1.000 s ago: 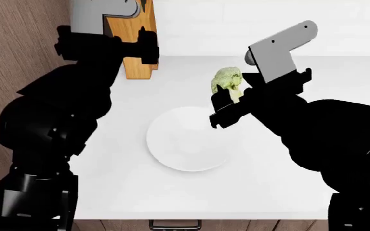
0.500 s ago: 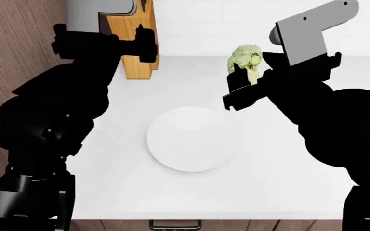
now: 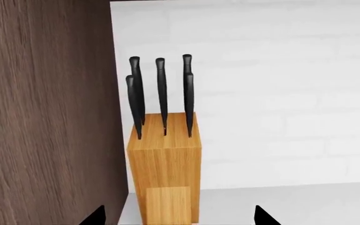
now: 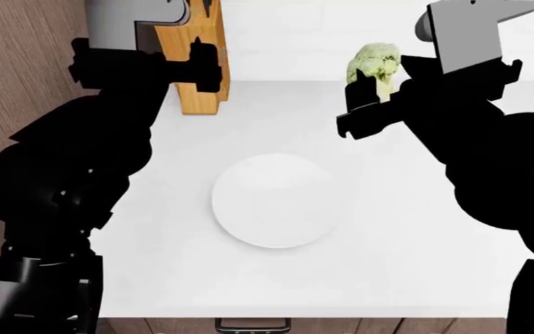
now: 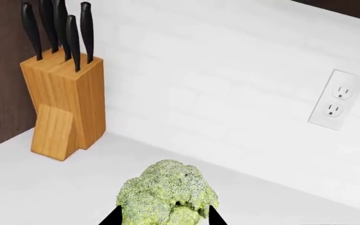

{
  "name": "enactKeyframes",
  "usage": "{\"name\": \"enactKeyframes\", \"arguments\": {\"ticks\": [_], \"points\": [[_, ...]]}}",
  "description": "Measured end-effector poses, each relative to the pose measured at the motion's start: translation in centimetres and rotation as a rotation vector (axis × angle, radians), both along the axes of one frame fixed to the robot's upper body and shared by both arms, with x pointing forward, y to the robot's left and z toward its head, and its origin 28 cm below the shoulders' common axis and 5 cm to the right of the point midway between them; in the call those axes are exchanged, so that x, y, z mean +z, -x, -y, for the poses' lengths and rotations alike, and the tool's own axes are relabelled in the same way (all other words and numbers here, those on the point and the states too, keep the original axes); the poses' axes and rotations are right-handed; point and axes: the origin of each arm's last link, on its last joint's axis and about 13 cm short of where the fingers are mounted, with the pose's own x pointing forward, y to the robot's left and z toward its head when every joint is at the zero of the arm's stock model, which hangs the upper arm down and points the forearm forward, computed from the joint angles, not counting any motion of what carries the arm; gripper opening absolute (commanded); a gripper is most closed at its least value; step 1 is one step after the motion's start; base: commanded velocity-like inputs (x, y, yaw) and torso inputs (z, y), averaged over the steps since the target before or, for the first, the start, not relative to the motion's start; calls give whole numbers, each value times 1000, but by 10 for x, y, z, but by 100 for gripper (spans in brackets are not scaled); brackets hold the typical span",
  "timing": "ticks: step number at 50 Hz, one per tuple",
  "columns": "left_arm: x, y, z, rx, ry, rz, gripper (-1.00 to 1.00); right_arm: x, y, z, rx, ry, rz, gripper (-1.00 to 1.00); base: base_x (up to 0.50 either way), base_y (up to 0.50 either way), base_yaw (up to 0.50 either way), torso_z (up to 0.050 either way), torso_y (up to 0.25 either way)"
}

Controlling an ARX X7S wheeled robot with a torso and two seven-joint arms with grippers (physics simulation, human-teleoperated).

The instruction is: Place the broccoli on the rack of the oven.

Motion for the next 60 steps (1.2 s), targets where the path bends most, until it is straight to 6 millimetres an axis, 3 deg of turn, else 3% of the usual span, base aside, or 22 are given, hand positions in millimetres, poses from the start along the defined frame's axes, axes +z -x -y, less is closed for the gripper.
{"name": "enactKeyframes", "arguments": {"ticks": [12, 60], "points": [[-1, 0, -1, 4, 2, 0, 100, 2, 2, 3, -20, -11, 12, -100, 0, 0, 0, 0, 0], [0, 2, 1, 1, -5, 4, 100, 1, 6, 8, -47, -46, 34, -100, -325, 0, 0, 0, 0]]}}
